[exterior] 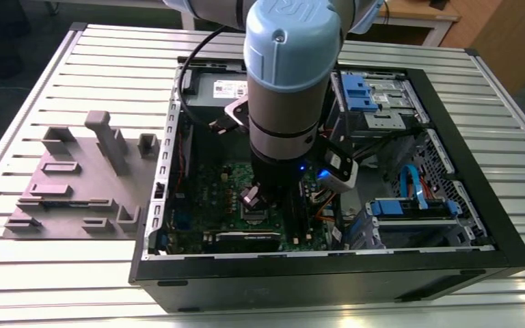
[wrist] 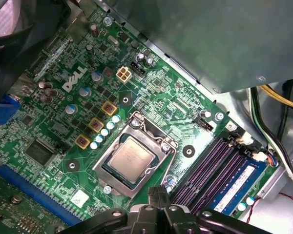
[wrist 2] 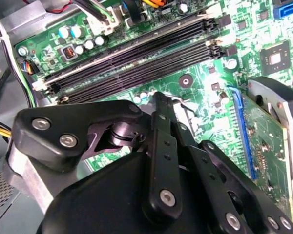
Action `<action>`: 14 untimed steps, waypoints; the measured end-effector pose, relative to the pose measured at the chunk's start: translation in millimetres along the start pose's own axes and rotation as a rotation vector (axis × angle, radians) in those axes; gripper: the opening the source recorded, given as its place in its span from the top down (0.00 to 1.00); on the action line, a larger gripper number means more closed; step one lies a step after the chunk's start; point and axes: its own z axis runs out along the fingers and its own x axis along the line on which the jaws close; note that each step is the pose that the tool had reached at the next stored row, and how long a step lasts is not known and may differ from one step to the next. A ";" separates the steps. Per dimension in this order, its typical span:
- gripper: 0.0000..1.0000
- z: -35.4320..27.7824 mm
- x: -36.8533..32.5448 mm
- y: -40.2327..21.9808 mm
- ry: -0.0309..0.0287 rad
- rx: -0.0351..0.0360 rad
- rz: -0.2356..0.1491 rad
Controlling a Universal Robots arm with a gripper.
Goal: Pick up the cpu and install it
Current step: 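Install the first cpu locking lever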
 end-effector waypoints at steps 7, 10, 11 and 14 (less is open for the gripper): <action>0.90 3.4 2.2 -2.3 -0.0085 -0.0027 -0.012; 0.90 4.3 3.2 -3.3 -0.0165 -0.0064 -0.019; 0.90 4.6 3.4 -3.6 -0.0200 -0.0081 -0.021; 0.90 5.4 4.2 -4.2 -0.0304 -0.0139 -0.028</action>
